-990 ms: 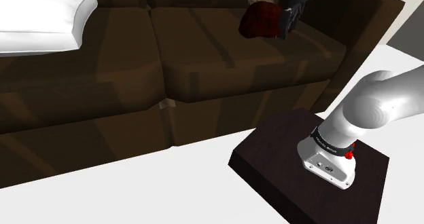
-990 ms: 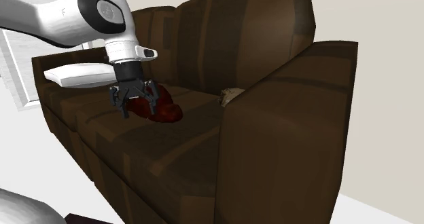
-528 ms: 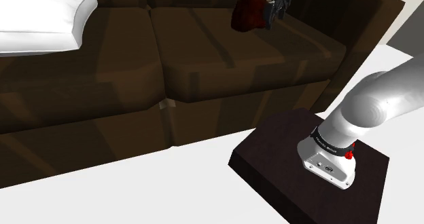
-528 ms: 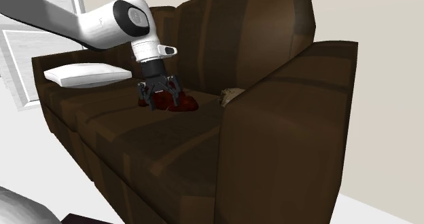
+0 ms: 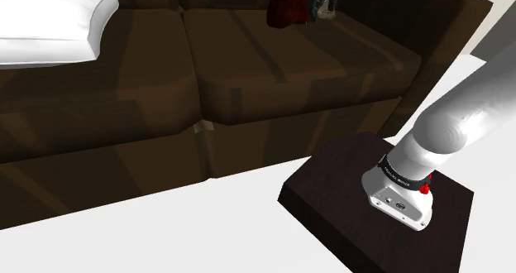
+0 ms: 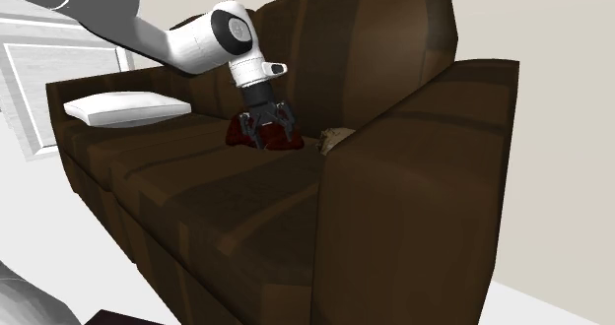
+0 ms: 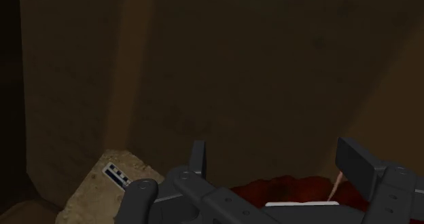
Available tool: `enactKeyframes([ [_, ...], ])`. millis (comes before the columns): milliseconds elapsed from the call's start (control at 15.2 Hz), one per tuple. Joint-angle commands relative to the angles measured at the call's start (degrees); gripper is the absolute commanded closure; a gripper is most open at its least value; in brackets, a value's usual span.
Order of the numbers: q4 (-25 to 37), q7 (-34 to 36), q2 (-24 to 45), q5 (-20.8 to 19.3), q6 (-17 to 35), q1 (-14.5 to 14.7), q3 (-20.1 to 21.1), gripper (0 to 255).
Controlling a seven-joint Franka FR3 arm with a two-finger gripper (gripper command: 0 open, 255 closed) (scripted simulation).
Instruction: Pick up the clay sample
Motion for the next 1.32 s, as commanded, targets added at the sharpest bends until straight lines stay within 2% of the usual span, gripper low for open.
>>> enactKeyframes([
  [0,3.8,1.1,3.4,-1.0,0.7,-0.6,-0.3,0],
  [660,27.5,4.0,20.9,-4.2,0.3,-3.0,-2.7,0],
  [1254,22.0,6.1,21.0,-4.9,5.7,-3.1,-3.0,0],
])
